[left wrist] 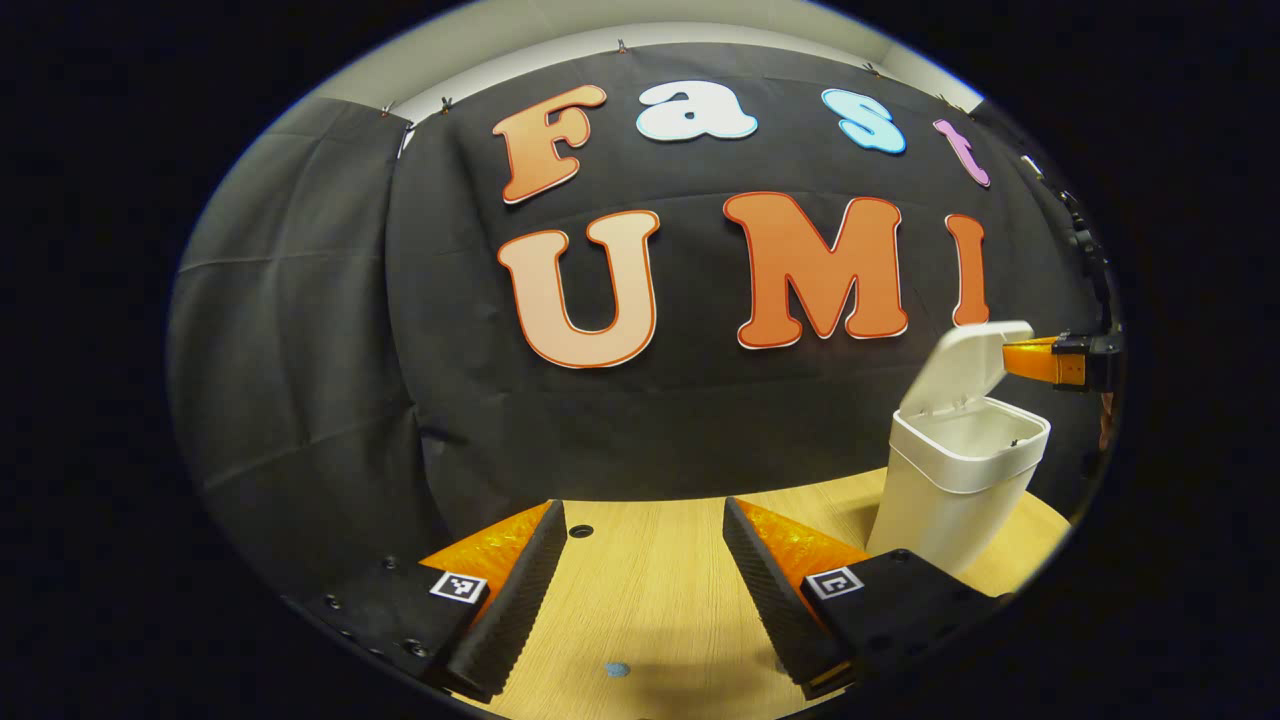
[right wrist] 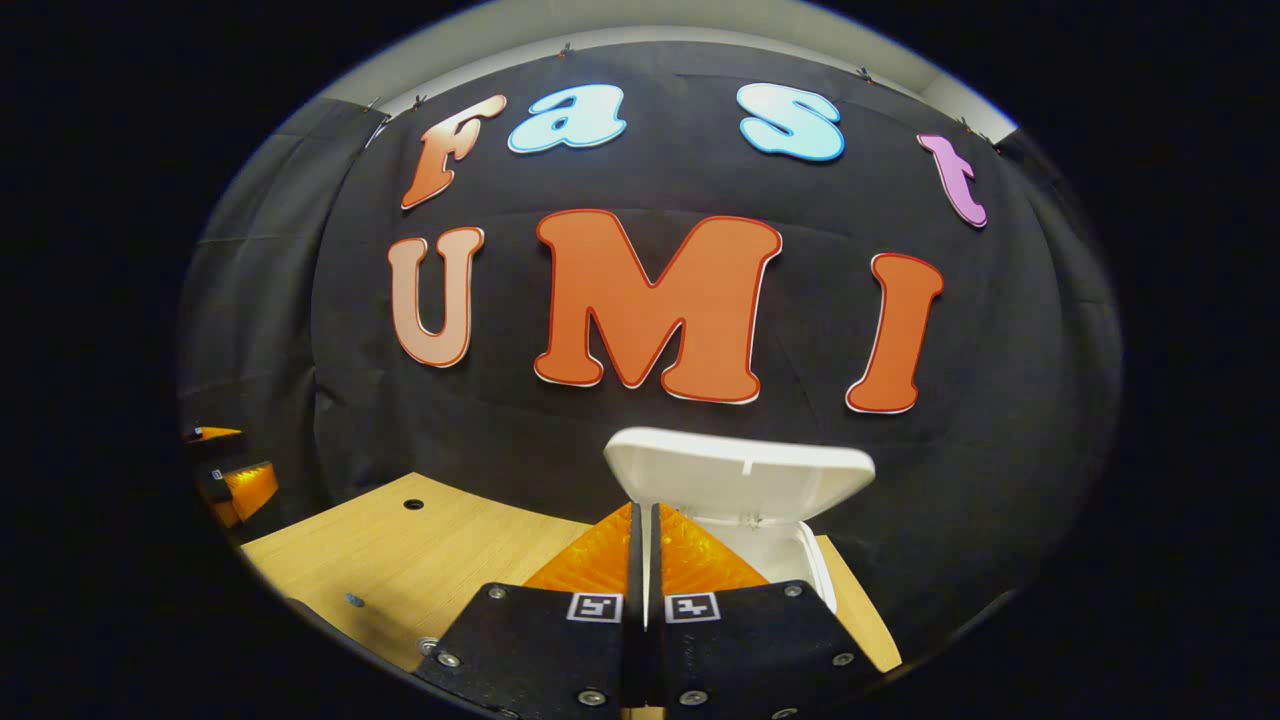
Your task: Press the lid of the desktop garbage bin to open it, pick up the crumpled paper on the desktop and throw it into the bin, then pick up the pop can on the desktop and drop it into the bin, and finally close the garbage bin lid.
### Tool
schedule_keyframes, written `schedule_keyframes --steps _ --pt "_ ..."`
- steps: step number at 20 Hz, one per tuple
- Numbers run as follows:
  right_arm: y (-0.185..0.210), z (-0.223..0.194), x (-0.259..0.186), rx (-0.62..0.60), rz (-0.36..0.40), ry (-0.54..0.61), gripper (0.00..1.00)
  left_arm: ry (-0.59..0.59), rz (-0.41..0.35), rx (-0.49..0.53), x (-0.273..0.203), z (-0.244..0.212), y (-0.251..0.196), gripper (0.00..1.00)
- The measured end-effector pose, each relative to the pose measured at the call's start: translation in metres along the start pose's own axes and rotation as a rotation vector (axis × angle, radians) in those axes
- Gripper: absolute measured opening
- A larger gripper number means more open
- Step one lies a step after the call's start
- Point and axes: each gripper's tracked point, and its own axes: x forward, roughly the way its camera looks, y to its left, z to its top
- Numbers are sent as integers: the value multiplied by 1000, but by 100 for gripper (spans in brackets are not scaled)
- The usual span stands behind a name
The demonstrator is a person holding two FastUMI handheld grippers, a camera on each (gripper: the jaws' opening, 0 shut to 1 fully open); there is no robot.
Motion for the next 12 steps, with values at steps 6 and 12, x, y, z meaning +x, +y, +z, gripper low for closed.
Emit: schedule_keyframes --steps 6,12 --pt "46 -42 -15 14 37 109 1 98 -60 -20 11 -43 7 100" --pt "81 -83 -30 20 48 199 39 222 -109 -23 18 -96 7 100"
